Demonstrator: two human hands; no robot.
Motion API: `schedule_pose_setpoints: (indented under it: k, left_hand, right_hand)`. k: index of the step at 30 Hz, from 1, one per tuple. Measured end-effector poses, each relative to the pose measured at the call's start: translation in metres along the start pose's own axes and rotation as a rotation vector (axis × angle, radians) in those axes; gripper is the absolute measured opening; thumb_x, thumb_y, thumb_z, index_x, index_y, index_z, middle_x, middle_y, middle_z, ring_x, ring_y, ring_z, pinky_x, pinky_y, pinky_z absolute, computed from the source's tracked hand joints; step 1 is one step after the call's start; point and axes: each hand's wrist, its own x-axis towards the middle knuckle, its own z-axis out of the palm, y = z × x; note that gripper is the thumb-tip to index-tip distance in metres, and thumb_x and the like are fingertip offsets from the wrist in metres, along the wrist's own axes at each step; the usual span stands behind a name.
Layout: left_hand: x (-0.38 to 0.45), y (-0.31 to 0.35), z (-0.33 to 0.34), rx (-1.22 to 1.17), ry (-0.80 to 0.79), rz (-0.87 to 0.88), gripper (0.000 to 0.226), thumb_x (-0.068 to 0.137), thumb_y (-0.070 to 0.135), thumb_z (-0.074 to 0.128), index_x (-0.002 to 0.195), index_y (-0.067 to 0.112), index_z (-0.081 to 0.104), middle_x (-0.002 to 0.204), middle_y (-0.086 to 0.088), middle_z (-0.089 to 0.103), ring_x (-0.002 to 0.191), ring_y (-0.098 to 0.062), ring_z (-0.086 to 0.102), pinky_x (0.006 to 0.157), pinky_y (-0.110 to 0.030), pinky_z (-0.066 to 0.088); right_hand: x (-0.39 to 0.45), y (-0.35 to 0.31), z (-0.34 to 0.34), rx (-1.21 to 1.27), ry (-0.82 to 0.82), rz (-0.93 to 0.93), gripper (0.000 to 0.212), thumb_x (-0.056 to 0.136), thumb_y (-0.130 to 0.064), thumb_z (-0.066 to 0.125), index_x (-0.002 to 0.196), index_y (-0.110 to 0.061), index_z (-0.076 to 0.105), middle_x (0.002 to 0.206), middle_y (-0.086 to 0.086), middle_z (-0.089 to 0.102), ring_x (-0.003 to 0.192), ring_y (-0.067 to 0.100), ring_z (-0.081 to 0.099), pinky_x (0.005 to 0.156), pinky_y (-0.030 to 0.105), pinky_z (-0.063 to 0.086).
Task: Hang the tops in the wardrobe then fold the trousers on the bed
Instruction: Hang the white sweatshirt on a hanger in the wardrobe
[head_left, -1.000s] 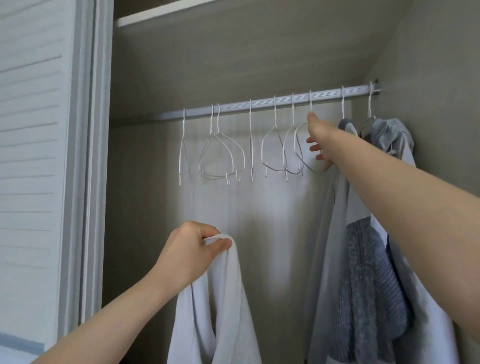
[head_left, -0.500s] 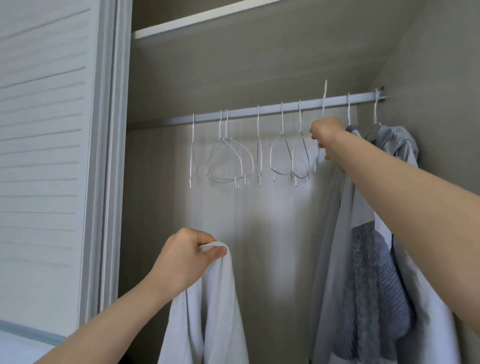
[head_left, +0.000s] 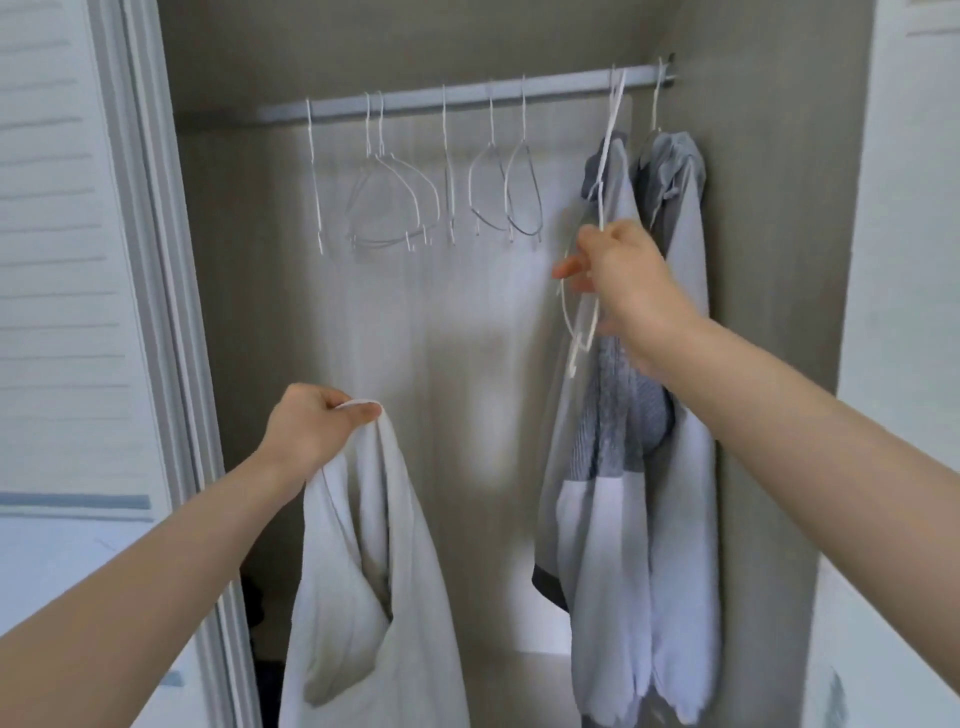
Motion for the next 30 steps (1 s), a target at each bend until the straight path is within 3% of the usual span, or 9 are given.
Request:
schedule_pose_setpoints:
  k: [2, 4, 6, 9, 13, 20, 24, 28, 30]
  left_hand:
    - [-0.012, -0.005, 0.004, -0.022, -0.004, -0.041, 0.041, 0.081, 0.028, 0.078, 0.073, -0.011, 0.065, 0.067, -0.009, 0.045, 0.062, -0.023, 0.038, 0.062, -0.031, 0.034]
    - [-0.022, -0.008, 0.008, -0.040, -0.004, -0.084, 0.030, 0.081, 0.026, 0.078, 0.073, -0.001, 0.066, 0.067, -0.010, 0.042, 0.063, -0.023, 0.037, 0.062, -0.032, 0.034]
    - [-0.027, -0.014, 0.009, -0.050, -0.010, -0.125, 0.029, 0.081, 0.025, 0.078, 0.070, 0.002, 0.063, 0.065, -0.011, 0.041, 0.062, -0.024, 0.038, 0.063, -0.032, 0.035]
    - [-0.031, -0.024, 0.008, -0.011, -0.002, -0.163, 0.037, 0.081, 0.025, 0.078, 0.061, 0.006, 0.053, 0.058, -0.009, 0.039, 0.057, -0.022, 0.038, 0.061, -0.031, 0.036]
    - [-0.032, -0.037, 0.007, 0.016, 0.033, -0.226, 0.031, 0.084, 0.027, 0.076, 0.067, 0.003, 0.064, 0.067, -0.013, 0.059, 0.065, -0.027, 0.055, 0.068, -0.036, 0.048]
    - [-0.024, -0.048, 0.013, 0.033, 0.051, -0.246, 0.033, 0.083, 0.026, 0.076, 0.083, -0.006, 0.071, 0.074, -0.014, 0.058, 0.069, -0.024, 0.049, 0.068, -0.033, 0.041]
    - [-0.024, -0.042, 0.019, -0.003, 0.019, -0.213, 0.029, 0.080, 0.026, 0.079, 0.071, 0.001, 0.069, 0.069, -0.011, 0.054, 0.068, -0.023, 0.045, 0.067, -0.034, 0.040]
    - [-0.032, -0.015, 0.030, -0.097, -0.070, -0.133, 0.045, 0.080, 0.025, 0.079, 0.087, -0.017, 0.065, 0.075, -0.012, 0.056, 0.071, -0.021, 0.051, 0.072, -0.033, 0.043]
    - [-0.040, 0.006, 0.036, -0.141, -0.090, -0.108, 0.038, 0.082, 0.020, 0.077, 0.088, -0.016, 0.066, 0.076, -0.014, 0.058, 0.073, -0.023, 0.053, 0.074, -0.033, 0.045]
  right_hand:
    - [-0.035, 0.004, -0.009, 0.080, -0.090, 0.116, 0.013, 0.101, -0.028, 0.036, 0.092, -0.020, 0.042, 0.067, -0.005, 0.065, 0.083, 0.018, 0.063, 0.075, 0.035, 0.040]
    - [-0.063, 0.007, -0.019, 0.158, -0.199, 0.225, 0.013, 0.102, -0.026, 0.034, 0.097, -0.018, 0.043, 0.065, 0.002, 0.065, 0.079, 0.023, 0.067, 0.074, 0.037, 0.042]
    - [-0.085, 0.012, -0.030, 0.219, -0.321, 0.339, 0.013, 0.101, -0.027, 0.038, 0.104, -0.017, 0.045, 0.063, 0.009, 0.064, 0.071, 0.026, 0.066, 0.080, 0.049, 0.048]
    - [-0.104, 0.018, -0.049, 0.348, -0.494, 0.494, 0.015, 0.098, -0.029, 0.044, 0.106, -0.018, 0.051, 0.063, 0.013, 0.055, 0.061, 0.026, 0.056, 0.086, 0.066, 0.046]
    - [-0.113, 0.019, -0.073, 0.432, -0.718, 0.548, 0.021, 0.096, -0.033, 0.043, 0.107, -0.019, 0.055, 0.061, 0.009, 0.043, 0.055, 0.021, 0.046, 0.083, 0.059, 0.049]
    - [-0.108, 0.027, -0.094, 0.366, -0.933, 0.542, 0.024, 0.093, -0.036, 0.042, 0.106, -0.022, 0.056, 0.063, 0.008, 0.034, 0.054, 0.020, 0.037, 0.077, 0.048, 0.047]
    - [-0.108, 0.050, -0.084, 0.376, -0.970, 0.546, 0.022, 0.096, -0.033, 0.042, 0.108, -0.022, 0.056, 0.065, 0.007, 0.037, 0.056, 0.019, 0.041, 0.080, 0.050, 0.047]
    - [-0.121, 0.084, -0.049, 0.330, -0.932, 0.555, 0.020, 0.101, -0.028, 0.039, 0.112, -0.020, 0.053, 0.065, 0.003, 0.045, 0.060, 0.014, 0.042, 0.083, 0.054, 0.047]
    - [-0.130, 0.101, -0.025, 0.276, -0.871, 0.575, 0.019, 0.103, -0.026, 0.039, 0.109, -0.018, 0.055, 0.065, 0.003, 0.050, 0.060, 0.014, 0.044, 0.084, 0.060, 0.048]
